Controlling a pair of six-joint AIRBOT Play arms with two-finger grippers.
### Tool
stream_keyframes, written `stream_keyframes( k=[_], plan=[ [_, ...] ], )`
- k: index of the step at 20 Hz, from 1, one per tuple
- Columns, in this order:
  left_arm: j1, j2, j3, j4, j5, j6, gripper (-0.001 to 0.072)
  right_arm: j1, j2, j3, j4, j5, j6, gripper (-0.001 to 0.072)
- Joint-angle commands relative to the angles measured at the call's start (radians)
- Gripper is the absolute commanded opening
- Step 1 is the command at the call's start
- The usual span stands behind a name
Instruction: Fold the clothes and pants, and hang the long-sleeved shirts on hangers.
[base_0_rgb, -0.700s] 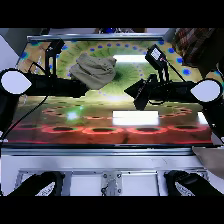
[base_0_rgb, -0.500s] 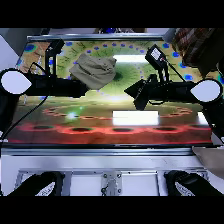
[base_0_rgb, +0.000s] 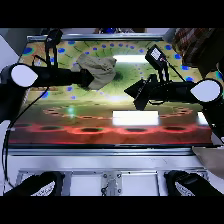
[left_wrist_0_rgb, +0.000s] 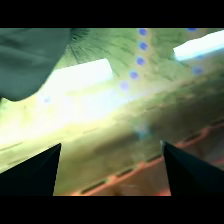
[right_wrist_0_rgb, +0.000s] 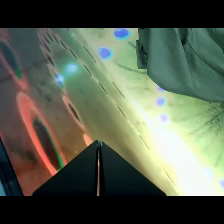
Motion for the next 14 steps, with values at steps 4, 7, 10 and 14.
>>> stream_keyframes(
  k=[4,7,10,14],
  plan=[
    [0.150,-0.386,0.129,0.051,0.246,-0.148,0.0720,0.001,0.000,0.000,0.000,0.000,0.000,0.0018],
    [0.169,-0.557,0.170,0.041,0.304,-0.166,0.0720,0.001,0.000,0.000,0.000,0.001,0.000,0.0018],
    [0.168,-0.681,0.221,0.033,0.366,-0.178,0.0720,0.001,0.000,0.000,0.000,0.000,0.000,0.0018],
    [0.137,-0.831,0.374,0.031,0.338,-0.211,0.0720,0.001,0.000,0.000,0.000,0.000,0.000,0.0018]
  ],
)
